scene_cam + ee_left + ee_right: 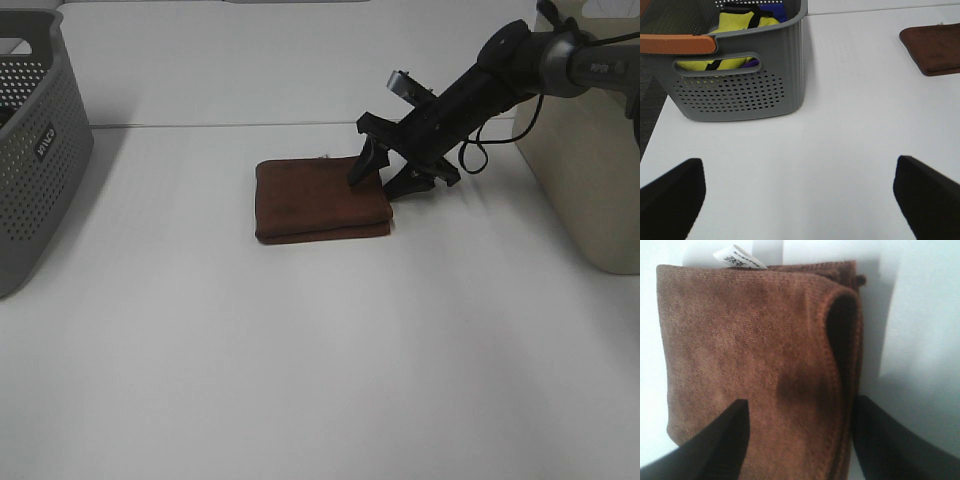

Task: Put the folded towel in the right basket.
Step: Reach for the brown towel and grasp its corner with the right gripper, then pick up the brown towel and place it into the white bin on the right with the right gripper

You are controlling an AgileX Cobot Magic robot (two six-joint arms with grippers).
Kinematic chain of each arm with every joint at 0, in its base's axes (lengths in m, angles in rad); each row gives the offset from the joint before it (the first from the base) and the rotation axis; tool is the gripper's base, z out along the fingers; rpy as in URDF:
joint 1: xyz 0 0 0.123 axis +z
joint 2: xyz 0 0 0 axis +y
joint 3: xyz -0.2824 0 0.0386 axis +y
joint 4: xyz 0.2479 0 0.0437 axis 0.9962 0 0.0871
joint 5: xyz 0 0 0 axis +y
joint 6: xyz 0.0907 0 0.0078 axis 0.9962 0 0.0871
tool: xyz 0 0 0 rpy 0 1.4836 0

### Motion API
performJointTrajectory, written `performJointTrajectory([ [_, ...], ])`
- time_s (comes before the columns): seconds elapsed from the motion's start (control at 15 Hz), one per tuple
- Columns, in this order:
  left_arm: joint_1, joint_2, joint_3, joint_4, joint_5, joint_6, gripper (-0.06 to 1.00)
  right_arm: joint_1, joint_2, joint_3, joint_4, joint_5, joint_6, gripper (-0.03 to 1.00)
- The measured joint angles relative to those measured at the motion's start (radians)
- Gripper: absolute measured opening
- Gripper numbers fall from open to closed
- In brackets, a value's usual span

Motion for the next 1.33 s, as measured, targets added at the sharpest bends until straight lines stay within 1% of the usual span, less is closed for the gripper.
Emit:
performJointTrajectory([
  [0.13, 0.0, 0.0, 0.0, 0.0, 0.0, 0.0, 0.97, 0.0, 0.014, 0.0, 0.035, 0.001, -0.006, 0.4],
  [0.27, 0.0, 0.0, 0.0, 0.0, 0.0, 0.0, 0.97, 0.0, 0.022, 0.0, 0.035, 0.0, -0.012, 0.15],
  [0.33, 0.0, 0.0, 0.0, 0.0, 0.0, 0.0, 0.97, 0.0, 0.022, 0.0, 0.033, -0.001, -0.015, 0.06],
  [0.6, 0.0, 0.0, 0.0, 0.0, 0.0, 0.0, 0.97, 0.0, 0.006, -0.045, 0.026, 0.007, -0.042, 0.06],
  [0.87, 0.0, 0.0, 0.0, 0.0, 0.0, 0.0, 0.97, 0.0, -0.108, -0.138, -0.001, 0.076, -0.046, 0.06],
  [1.0, 0.0, 0.0, 0.0, 0.0, 0.0, 0.0, 0.97, 0.0, -0.175, -0.175, -0.058, 0.121, -0.046, 0.06],
  [1.07, 0.0, 0.0, 0.0, 0.0, 0.0, 0.0, 0.97, 0.0, -0.215, -0.182, -0.102, 0.137, -0.046, 0.06],
  [1.2, 0.0, 0.0, 0.0, 0.0, 0.0, 0.0, 0.97, 0.0, -0.295, -0.183, -0.194, 0.144, -0.027, 0.06],
  [1.27, 0.0, 0.0, 0.0, 0.0, 0.0, 0.0, 0.97, -0.003, -0.335, -0.183, -0.245, 0.145, -0.011, 0.06],
  [1.33, 0.0, 0.0, 0.0, 0.0, 0.0, 0.0, 0.97, -0.025, -0.426, -0.183, -0.327, 0.15, 0.027, 0.06],
])
